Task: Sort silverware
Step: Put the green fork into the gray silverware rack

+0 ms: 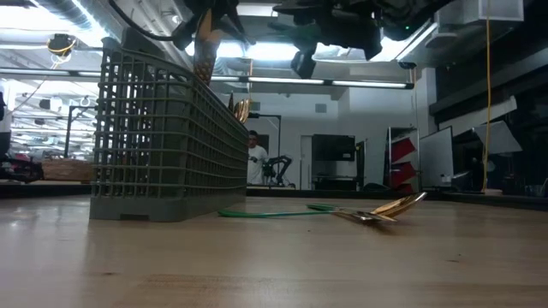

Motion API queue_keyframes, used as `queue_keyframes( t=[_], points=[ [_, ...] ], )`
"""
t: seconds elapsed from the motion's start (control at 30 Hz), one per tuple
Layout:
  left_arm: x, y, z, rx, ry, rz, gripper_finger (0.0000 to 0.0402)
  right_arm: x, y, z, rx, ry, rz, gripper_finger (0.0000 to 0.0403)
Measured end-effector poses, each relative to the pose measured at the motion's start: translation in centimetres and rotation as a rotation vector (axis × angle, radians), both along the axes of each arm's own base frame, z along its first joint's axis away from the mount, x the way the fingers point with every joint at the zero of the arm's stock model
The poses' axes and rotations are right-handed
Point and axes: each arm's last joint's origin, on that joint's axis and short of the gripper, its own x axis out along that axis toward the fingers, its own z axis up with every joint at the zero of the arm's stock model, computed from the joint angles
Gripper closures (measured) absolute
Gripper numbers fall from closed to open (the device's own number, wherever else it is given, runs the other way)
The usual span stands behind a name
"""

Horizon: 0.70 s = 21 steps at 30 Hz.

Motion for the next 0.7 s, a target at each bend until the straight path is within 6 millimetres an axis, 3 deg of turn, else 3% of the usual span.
queue_keyframes(
  t=[0.37,0.7],
  points=[
    [0.0,-1.5,-0.1,-0.022,-0.016,-0.049,0.0400,0.0,-0.1,1.2,-0.051,-0.129,0.000,0.0301],
    [0.0,-2.6,-0.1,-0.014,-0.005,-0.089,0.0400,0.0,-0.2,-0.1,-0.004,0.015,-0.059,0.0301]
  ],
)
